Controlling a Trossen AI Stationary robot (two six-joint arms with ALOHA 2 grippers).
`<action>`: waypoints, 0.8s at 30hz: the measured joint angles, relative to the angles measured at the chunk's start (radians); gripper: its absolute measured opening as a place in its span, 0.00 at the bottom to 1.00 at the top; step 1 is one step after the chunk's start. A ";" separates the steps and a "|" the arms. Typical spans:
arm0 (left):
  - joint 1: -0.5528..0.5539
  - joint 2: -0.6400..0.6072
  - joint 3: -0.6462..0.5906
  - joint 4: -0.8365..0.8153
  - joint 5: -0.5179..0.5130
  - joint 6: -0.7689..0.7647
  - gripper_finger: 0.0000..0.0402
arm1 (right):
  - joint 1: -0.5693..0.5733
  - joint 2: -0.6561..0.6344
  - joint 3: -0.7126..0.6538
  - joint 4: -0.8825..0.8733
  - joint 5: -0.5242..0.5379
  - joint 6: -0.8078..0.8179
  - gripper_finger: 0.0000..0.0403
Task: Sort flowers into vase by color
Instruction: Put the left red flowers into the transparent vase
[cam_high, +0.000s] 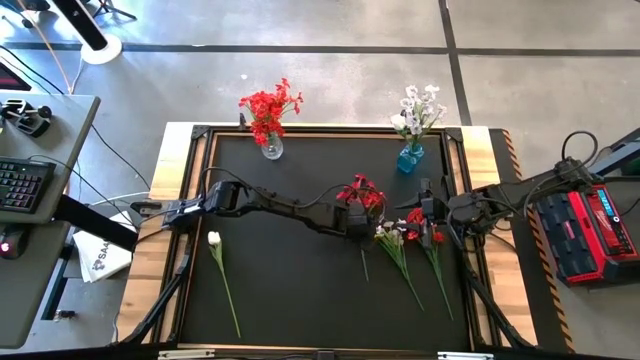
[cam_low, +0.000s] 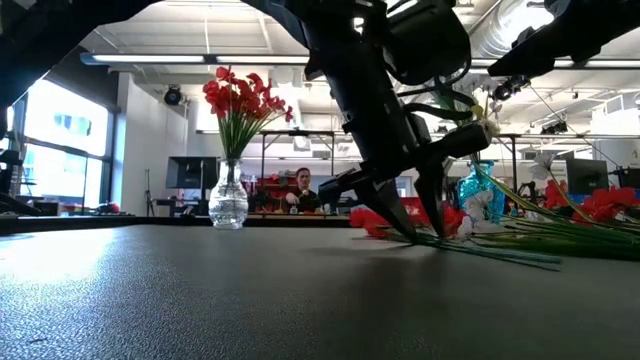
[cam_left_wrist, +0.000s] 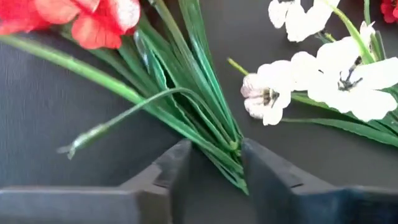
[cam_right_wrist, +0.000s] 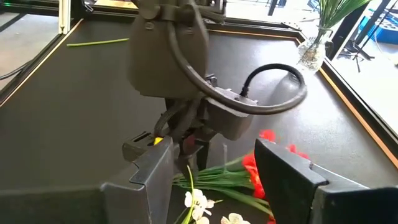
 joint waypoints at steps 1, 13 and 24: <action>0.004 0.000 0.000 0.001 0.005 0.019 0.26 | 0.000 0.000 0.000 0.000 0.000 0.002 0.49; -0.003 -0.094 -0.001 -0.296 -0.003 0.171 0.02 | 0.000 0.000 0.000 0.001 0.000 0.003 0.49; -0.127 -0.126 -0.001 -0.923 -0.264 -0.030 0.03 | 0.000 0.000 0.000 0.000 0.000 0.011 0.49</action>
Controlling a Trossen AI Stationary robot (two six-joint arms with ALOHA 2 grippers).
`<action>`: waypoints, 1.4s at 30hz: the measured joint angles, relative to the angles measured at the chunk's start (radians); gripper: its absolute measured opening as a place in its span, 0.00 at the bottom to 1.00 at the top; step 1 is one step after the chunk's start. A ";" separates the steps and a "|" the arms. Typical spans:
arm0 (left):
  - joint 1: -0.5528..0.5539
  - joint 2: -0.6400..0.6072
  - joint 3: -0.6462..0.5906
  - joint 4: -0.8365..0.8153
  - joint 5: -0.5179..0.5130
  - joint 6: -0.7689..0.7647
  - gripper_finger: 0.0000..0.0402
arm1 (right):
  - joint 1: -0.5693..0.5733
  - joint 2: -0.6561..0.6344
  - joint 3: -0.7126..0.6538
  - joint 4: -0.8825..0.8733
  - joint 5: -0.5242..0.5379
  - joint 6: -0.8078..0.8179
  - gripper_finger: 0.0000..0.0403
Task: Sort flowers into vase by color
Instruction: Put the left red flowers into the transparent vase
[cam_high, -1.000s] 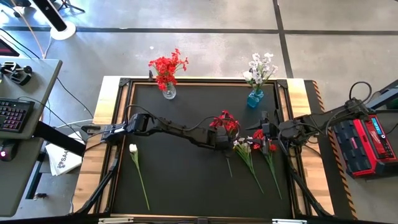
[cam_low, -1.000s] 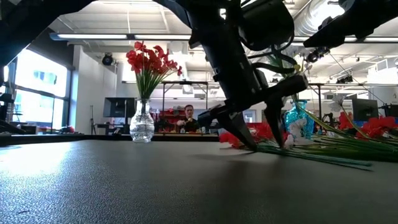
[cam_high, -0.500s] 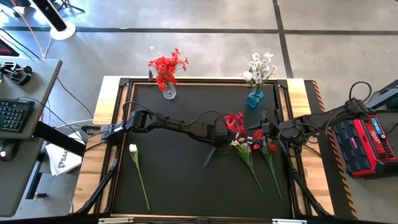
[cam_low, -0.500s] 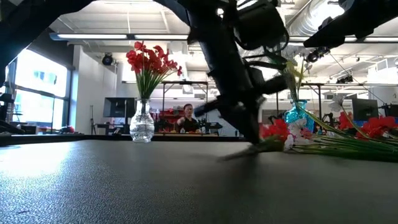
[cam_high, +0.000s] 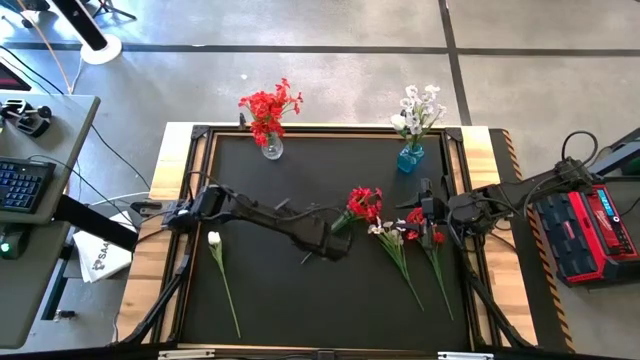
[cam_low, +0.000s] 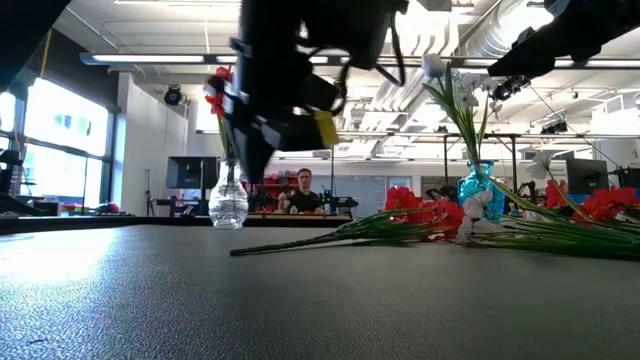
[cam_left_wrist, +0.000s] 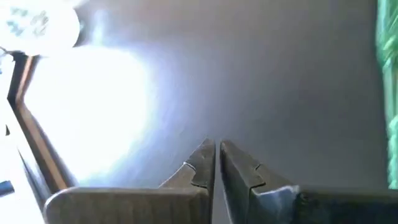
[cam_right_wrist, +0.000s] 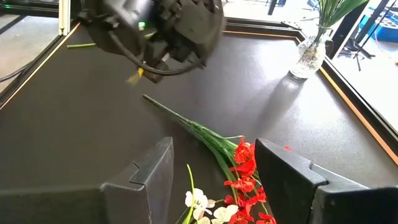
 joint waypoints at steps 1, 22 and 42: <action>-0.010 -0.001 0.000 -0.019 -0.003 -0.023 0.05 | 0.000 0.000 0.000 0.000 0.000 0.000 0.49; 0.081 0.024 0.001 0.497 0.198 0.330 0.65 | 0.000 0.000 0.000 0.007 0.001 0.000 0.49; 0.227 0.100 0.003 0.629 0.383 0.453 0.20 | -0.003 0.025 0.000 0.008 0.004 0.023 0.49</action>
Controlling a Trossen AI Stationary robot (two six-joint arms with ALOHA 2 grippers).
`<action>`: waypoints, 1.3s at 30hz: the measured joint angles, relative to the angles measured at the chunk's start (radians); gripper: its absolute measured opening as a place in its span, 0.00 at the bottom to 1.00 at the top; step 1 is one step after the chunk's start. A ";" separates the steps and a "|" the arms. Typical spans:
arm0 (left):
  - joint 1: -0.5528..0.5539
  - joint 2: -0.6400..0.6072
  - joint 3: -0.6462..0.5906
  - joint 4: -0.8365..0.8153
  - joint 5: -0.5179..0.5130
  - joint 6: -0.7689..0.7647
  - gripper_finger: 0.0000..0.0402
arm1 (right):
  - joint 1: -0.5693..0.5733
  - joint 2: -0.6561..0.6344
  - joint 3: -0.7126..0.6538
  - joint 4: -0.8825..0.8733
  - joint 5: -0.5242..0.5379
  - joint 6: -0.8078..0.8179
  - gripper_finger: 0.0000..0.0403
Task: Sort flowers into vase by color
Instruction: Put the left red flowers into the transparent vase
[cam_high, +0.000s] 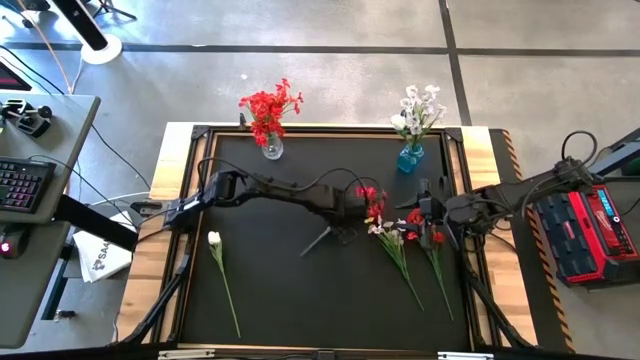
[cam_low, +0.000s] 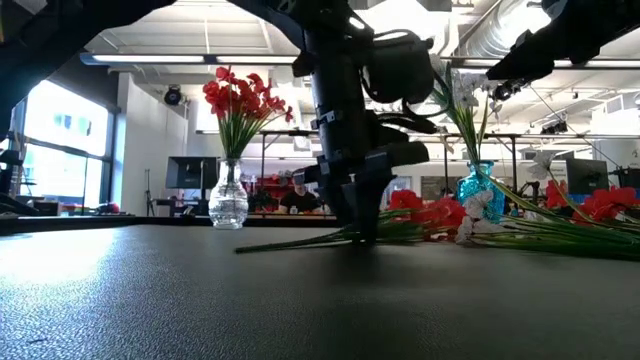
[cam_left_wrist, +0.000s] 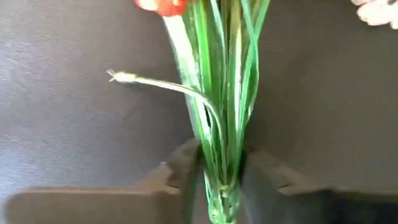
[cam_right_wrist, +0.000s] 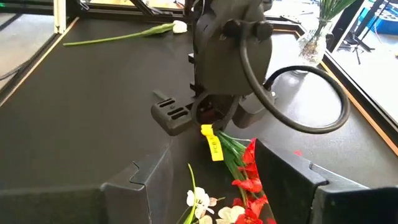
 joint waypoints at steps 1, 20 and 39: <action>0.003 -0.001 0.000 0.000 0.000 0.009 0.15 | 0.000 0.004 0.000 0.000 0.004 0.002 0.49; -0.122 -0.415 -0.248 0.032 -0.674 0.044 0.00 | 0.003 0.050 0.000 -0.004 0.007 0.032 0.49; -0.205 -1.003 -1.318 1.757 -0.842 0.838 0.01 | 0.003 0.060 0.000 0.056 0.006 -0.063 0.49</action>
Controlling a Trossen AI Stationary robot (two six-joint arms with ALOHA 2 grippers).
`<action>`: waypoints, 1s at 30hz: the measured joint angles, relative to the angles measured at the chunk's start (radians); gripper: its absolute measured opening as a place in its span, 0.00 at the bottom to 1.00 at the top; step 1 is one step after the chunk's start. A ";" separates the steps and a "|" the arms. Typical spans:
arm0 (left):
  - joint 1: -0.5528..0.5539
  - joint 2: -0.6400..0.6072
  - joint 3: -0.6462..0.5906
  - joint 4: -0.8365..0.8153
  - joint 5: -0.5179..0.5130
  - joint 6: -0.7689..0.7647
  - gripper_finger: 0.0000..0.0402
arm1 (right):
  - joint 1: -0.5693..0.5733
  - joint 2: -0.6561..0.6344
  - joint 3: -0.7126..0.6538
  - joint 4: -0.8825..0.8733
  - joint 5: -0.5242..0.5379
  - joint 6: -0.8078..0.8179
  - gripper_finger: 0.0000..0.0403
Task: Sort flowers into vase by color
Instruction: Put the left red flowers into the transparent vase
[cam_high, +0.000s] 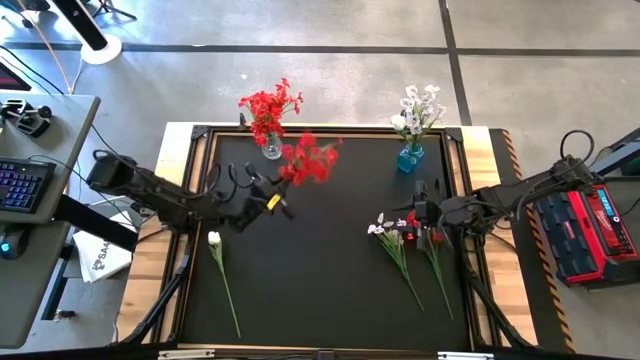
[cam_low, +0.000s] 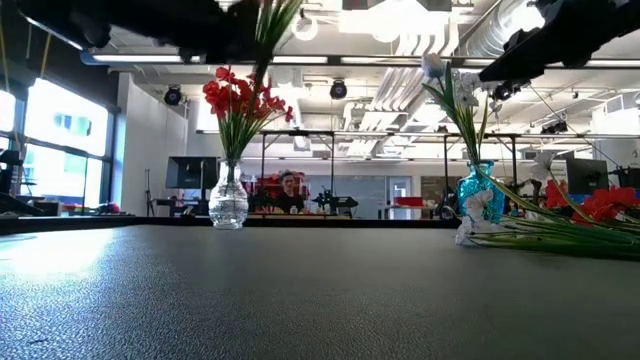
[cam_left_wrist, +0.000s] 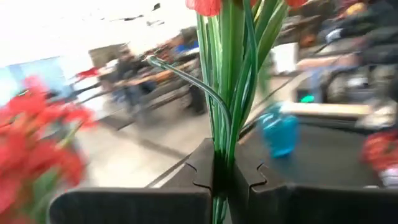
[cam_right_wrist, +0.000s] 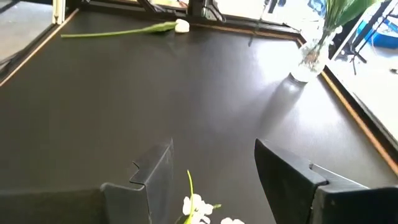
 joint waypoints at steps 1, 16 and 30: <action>0.014 -0.001 -0.009 0.002 -0.019 -0.019 0.02 | 0.000 0.000 0.000 0.010 0.000 -0.010 0.49; 0.292 -0.003 -0.008 0.234 0.408 0.621 0.00 | -0.001 0.000 0.000 0.026 0.000 -0.018 0.49; 0.497 -0.002 -0.008 0.177 0.405 0.483 0.00 | -0.001 0.000 0.000 0.026 0.000 -0.013 0.49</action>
